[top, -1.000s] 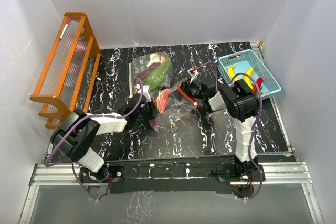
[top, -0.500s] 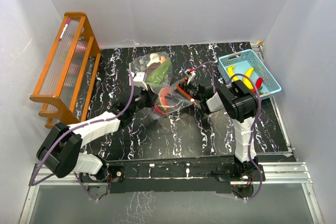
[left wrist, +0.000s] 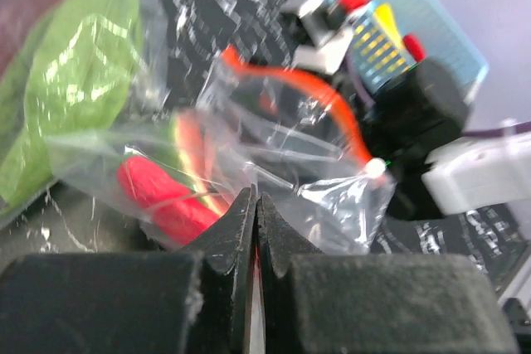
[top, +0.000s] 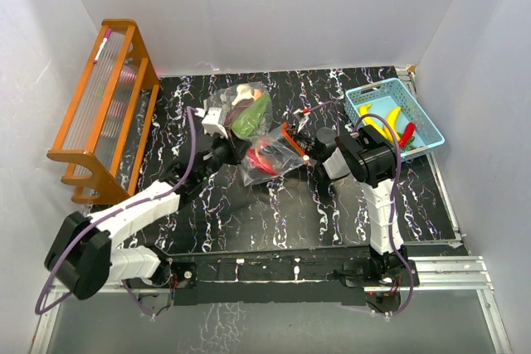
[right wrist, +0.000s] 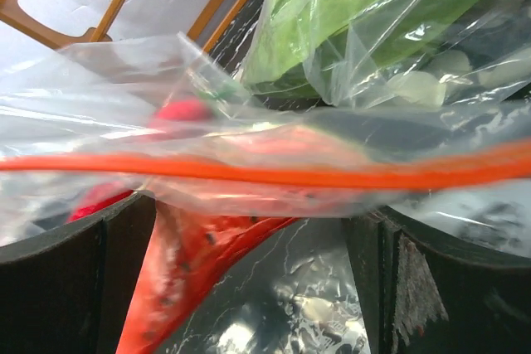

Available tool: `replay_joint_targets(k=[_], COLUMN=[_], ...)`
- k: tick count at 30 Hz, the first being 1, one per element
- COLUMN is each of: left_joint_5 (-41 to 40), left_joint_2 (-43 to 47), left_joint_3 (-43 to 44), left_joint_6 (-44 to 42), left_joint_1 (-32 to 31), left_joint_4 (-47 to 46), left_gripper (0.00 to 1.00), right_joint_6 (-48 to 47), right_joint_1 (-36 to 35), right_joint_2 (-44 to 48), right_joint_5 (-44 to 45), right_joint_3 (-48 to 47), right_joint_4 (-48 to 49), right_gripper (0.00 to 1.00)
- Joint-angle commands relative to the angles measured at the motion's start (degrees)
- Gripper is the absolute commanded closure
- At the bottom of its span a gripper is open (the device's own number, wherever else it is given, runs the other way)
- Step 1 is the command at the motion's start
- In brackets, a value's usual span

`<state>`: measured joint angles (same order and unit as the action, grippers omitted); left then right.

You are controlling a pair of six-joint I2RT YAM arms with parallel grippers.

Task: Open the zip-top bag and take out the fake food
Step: Pick up the fake fruit from the zipper food storage bag.

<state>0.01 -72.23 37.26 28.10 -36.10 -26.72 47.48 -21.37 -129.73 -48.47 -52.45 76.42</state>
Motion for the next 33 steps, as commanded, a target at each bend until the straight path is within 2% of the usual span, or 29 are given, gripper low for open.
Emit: replay_joint_targets(k=[1,8,14,19,27,33], left_joint_5=[1.66,1.41,-0.53,-2.79,-3.32,-4.91], left_joint_2=[6.47,3.12,3.03,2.77,1.06,-0.11], left_joint_3=[4.19,2.75,-0.27,-3.7,-7.59,-8.93], left_joint_6=[-0.73,0.06,0.18,0.09,0.96,0.45], left_joint_1=[0.15,0.06,0.1,0.15,0.11,0.13], left_joint_4=[0.15,-0.43,0.61,0.41,-2.14,-1.98], left_gripper=[1.0,1.0,1.0,1.0,1.0,1.0], right_joint_6=[2.45,5.01,5.26,6.62,6.74,7.27], right_joint_1=[-0.63,-0.64,-0.37,1.79,3.7,4.84], right_joint_2=[-3.35,-3.04,-1.4,1.52,3.18,4.83], right_joint_5=[-2.05,-4.05,-4.07,-4.41,-4.94,-4.11], right_joint_3=[3.61,4.76,6.62,9.71,11.38,12.81], right_joint_4=[-5.5,-0.78,0.48,2.87,3.21,4.24], right_gripper=[0.02,0.04,0.45,0.69,0.91,0.93])
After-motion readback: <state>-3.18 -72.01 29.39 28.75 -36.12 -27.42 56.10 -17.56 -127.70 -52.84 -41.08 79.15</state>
